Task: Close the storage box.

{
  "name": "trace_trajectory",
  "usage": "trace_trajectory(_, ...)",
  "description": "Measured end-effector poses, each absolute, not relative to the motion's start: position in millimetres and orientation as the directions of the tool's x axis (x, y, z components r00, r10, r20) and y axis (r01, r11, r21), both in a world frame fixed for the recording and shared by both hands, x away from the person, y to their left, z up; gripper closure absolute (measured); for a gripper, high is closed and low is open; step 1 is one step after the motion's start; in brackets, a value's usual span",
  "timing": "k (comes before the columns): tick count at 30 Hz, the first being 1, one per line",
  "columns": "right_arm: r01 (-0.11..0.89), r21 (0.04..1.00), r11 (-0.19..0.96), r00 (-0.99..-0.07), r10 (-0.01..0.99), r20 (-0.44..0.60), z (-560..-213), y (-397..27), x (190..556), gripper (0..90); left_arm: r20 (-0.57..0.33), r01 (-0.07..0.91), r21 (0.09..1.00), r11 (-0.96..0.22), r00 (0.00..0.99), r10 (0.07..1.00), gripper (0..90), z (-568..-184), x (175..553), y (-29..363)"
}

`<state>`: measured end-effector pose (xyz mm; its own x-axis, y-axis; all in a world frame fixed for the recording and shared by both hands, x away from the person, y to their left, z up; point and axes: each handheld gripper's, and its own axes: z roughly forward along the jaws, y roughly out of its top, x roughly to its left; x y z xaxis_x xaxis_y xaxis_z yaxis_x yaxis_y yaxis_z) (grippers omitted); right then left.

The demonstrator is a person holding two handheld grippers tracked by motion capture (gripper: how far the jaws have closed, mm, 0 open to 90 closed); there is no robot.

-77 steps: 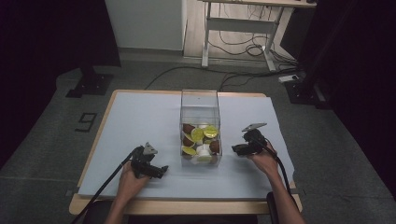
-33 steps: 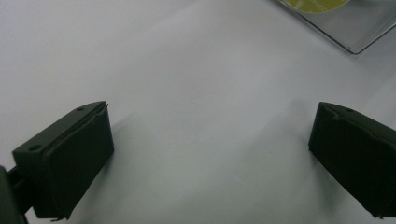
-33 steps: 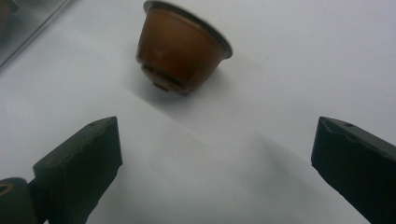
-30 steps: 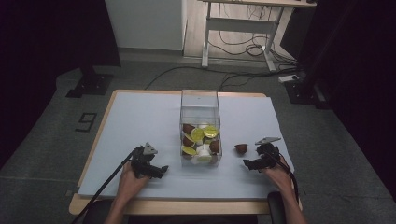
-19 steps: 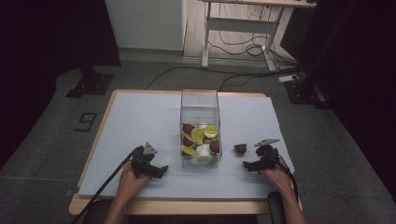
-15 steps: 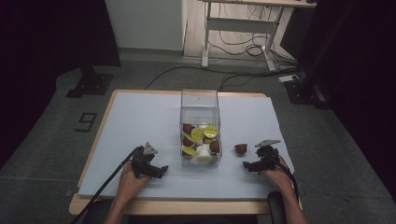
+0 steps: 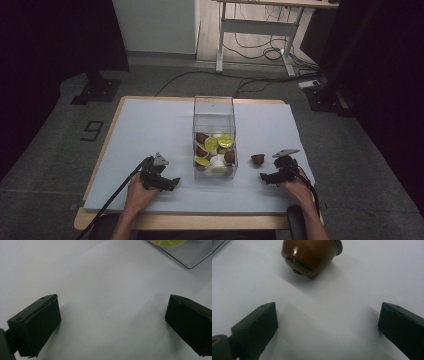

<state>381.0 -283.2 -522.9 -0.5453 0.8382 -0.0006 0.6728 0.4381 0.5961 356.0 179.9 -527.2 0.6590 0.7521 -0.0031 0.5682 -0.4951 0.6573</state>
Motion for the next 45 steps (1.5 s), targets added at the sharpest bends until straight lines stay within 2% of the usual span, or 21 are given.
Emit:
trace_trajectory(7,0.658,0.614,0.436,-0.546,0.838,-0.01,-515.7,-282.4,377.3,5.2,0.009,0.57,0.65,-0.503,0.656,0.754,4.1,-523.8,352.5,177.5)
trace_trajectory(13,0.642,0.627,0.442,-0.554,0.832,-0.02,-510.7,-281.3,371.8,7.0,-0.042,0.577,0.662,-0.478,0.665,0.745,1.9,-517.1,350.1,177.9)
trace_trajectory(32,0.601,0.656,0.457,-0.604,0.797,-0.002,-498.5,-272.1,352.5,9.0,-0.078,0.493,0.732,-0.47,0.746,0.661,2.4,-494.6,327.3,161.5)
trace_trajectory(36,0.589,0.669,0.453,-0.617,0.787,0.011,-495.0,-270.4,350.1,9.7,-0.064,0.472,0.745,-0.471,0.754,0.653,4.4,-490.4,322.3,158.2)
trace_trajectory(45,0.558,0.697,0.452,-0.652,0.758,0.031,-485.0,-263.6,339.7,18.7,-0.048,0.428,0.775,-0.465,0.773,0.633,14.6,-481.4,316.0,150.3)
